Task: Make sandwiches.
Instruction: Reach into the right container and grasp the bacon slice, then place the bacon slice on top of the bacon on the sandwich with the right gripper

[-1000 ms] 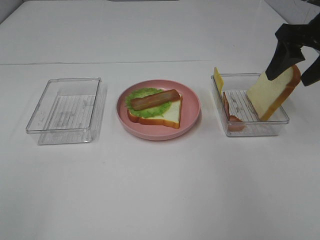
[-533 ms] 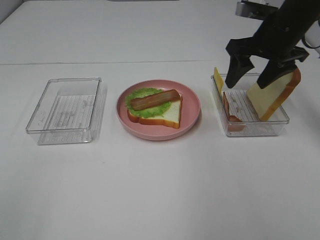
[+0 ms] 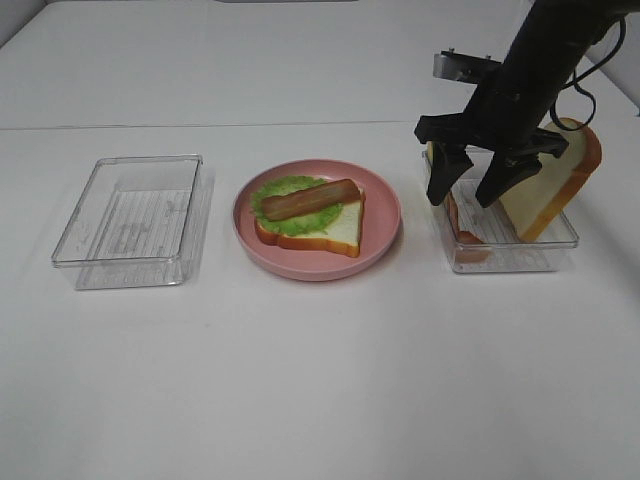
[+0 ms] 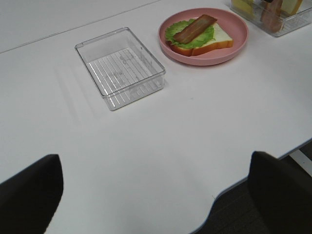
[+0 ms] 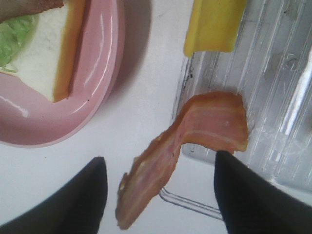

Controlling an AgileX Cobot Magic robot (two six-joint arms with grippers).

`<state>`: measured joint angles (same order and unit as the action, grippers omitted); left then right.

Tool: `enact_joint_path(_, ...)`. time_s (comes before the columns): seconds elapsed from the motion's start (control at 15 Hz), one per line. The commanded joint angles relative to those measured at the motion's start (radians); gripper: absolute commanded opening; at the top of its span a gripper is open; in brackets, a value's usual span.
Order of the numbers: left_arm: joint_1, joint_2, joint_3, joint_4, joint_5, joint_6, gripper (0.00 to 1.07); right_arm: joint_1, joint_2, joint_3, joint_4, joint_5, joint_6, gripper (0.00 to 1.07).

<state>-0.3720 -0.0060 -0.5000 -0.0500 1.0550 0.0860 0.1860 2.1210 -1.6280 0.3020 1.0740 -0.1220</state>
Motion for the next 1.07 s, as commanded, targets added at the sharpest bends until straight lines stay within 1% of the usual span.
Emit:
enact_joint_path(0.07,-0.002,-0.008,0.002,0.002,-0.010,-0.007,0.97,0.002,0.011,-0.003,-0.004,0.001,0.011,0.48)
enact_joint_path(0.27,-0.002,-0.008,0.002,0.002,-0.010,-0.007,0.97,0.002,0.011,-0.003,-0.003,0.001,0.014,0.23)
enact_joint_path(0.4,-0.002,-0.008,0.002,0.002,-0.010,-0.007,0.97,0.002,0.011,-0.003,-0.003,0.008,0.043,0.02)
enact_joint_path(0.47,-0.002,-0.008,0.002,0.002,-0.010,-0.007,0.97,0.002,0.011,-0.003,-0.003,0.018,0.045,0.00)
enact_joint_path(0.6,-0.002,-0.008,0.002,0.002,-0.010,-0.007,0.97,0.002,0.011,-0.015,-0.005,0.048,0.045,0.00)
enact_joint_path(0.87,-0.002,-0.008,0.002,0.002,-0.010,-0.007,0.97,0.002,-0.033,-0.138,0.011,0.210,0.047,0.00)
enact_joint_path(1.07,-0.002,-0.008,0.002,0.002,-0.010,-0.007,0.97,0.002,-0.109,-0.159,0.062,0.218,0.064,0.00)
